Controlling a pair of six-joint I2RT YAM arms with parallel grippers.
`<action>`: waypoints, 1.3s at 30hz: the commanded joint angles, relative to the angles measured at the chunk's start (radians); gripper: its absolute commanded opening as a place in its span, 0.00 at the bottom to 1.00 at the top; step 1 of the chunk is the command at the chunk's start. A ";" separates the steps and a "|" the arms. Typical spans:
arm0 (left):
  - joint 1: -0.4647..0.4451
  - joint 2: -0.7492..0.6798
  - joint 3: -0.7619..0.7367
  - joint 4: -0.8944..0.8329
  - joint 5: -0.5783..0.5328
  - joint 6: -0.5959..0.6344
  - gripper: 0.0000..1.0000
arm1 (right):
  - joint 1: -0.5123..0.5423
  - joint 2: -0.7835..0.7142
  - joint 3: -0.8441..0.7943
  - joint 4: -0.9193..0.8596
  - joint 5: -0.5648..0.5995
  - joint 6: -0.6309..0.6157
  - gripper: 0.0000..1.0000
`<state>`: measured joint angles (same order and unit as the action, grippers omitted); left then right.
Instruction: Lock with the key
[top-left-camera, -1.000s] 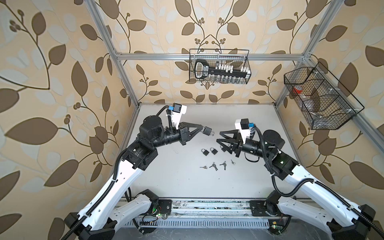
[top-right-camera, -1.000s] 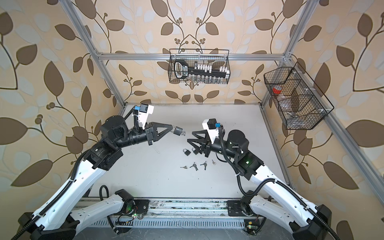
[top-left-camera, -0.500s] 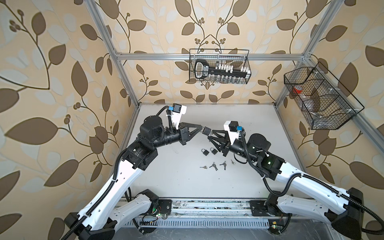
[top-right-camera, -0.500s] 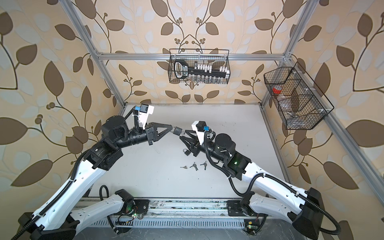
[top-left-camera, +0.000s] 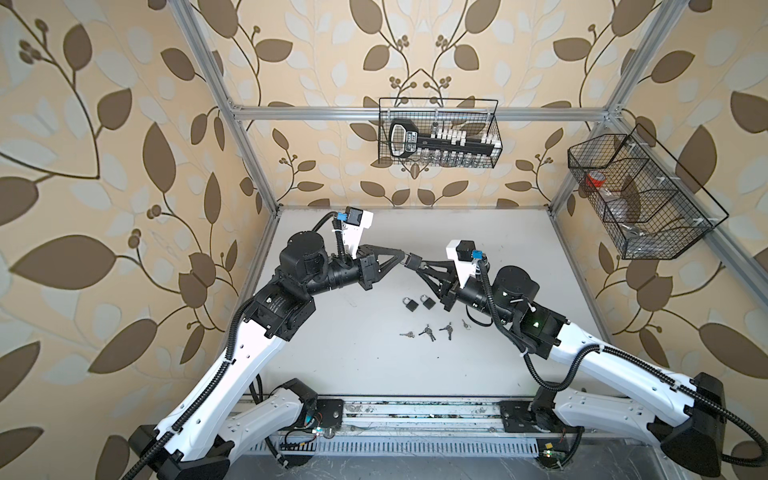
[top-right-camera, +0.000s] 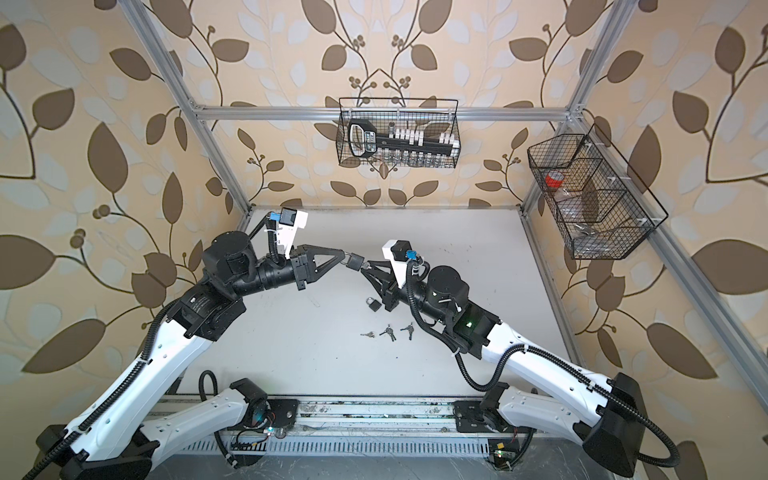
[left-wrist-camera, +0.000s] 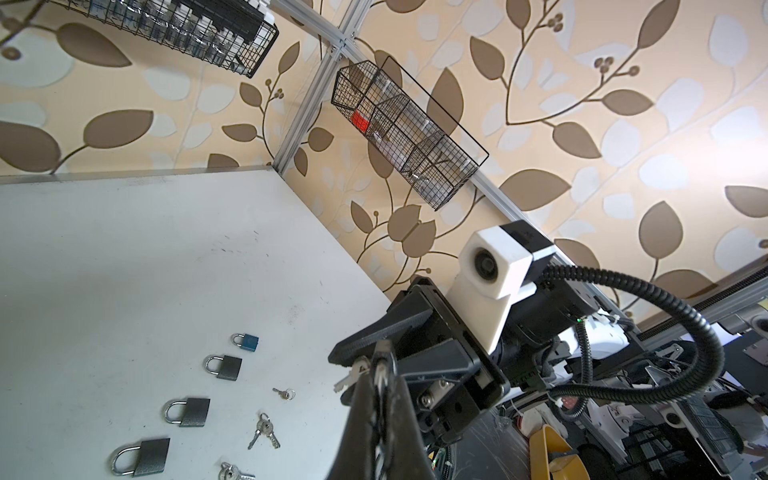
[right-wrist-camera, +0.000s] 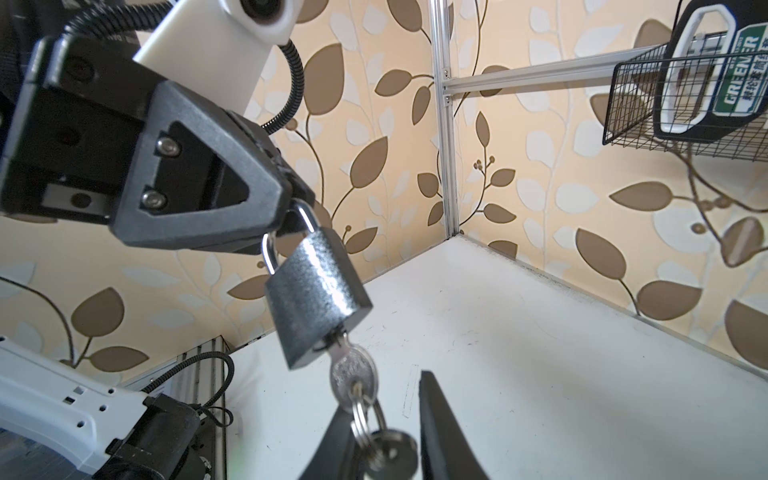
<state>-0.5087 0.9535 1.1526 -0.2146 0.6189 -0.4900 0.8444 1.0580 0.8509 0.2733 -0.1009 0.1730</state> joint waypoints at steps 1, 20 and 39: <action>0.004 -0.018 0.034 0.055 -0.001 0.005 0.00 | 0.004 -0.014 0.030 0.017 0.000 0.005 0.19; 0.006 -0.052 0.053 0.022 -0.051 0.021 0.00 | 0.000 -0.100 -0.089 -0.079 0.132 0.004 0.00; 0.010 0.025 0.079 -0.417 -0.553 0.056 0.00 | 0.005 0.108 -0.066 -0.282 0.059 0.060 0.00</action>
<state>-0.5087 0.9730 1.2156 -0.5640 0.1947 -0.4374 0.8463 1.1286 0.7677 0.0265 0.0010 0.1982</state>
